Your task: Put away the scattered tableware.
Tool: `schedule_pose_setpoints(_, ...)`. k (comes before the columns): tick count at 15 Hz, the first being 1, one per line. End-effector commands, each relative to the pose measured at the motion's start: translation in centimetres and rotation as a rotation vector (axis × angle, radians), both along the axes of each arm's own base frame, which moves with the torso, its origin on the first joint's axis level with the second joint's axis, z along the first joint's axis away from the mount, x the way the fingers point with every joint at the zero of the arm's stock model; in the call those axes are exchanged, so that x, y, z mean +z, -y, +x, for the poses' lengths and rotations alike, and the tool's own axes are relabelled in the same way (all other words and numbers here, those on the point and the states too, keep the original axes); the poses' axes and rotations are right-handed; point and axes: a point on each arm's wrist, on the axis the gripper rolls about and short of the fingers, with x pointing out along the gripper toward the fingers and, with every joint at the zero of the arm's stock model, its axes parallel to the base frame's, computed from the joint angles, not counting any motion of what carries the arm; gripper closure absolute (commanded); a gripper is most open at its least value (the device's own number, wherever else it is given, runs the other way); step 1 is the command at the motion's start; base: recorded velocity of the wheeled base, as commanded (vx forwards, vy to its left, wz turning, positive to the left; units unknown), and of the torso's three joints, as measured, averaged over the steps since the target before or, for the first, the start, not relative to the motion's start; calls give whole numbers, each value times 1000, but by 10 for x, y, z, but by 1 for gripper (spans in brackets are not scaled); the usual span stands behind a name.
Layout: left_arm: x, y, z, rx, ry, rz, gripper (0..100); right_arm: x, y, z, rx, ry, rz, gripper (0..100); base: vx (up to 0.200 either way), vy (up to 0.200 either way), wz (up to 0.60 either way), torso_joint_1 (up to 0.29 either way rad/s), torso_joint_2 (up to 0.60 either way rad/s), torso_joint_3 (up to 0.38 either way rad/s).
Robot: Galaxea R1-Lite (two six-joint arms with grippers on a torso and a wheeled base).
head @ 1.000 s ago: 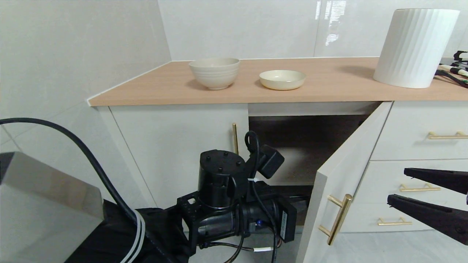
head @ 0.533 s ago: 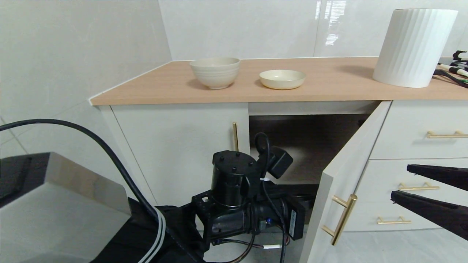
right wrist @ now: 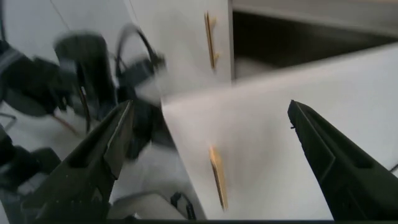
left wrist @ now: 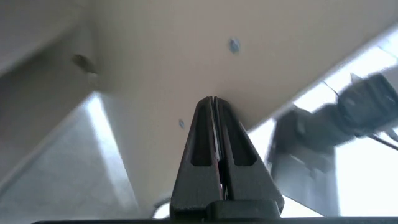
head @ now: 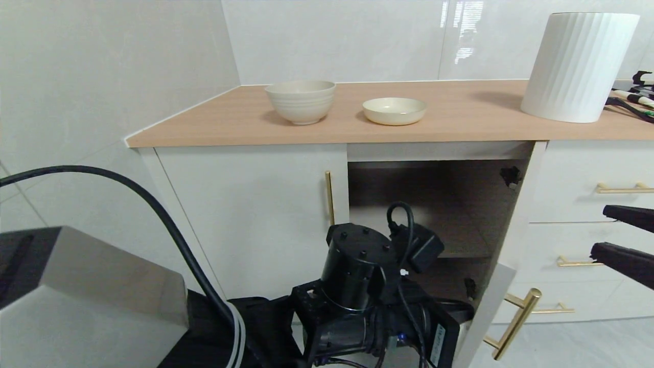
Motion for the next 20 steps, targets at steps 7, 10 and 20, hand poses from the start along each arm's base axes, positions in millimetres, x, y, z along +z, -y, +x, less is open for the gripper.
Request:
schedule_pose_setpoints(7,8,38,-23,-98,-3,4,100,12,7,-13,4,66,39,0,0,0,0,0,0,0)
schedule_pose_setpoints(10,10,58,-32,-143,-5,6,100,12,7,-14,7,69,41,0,0,0,0,0,0,0)
schedule_pose_setpoints(20,65,33,-36,26,-19,-101,100,8,-1,1,2,19,16,0,0,0,0,0,0,0)
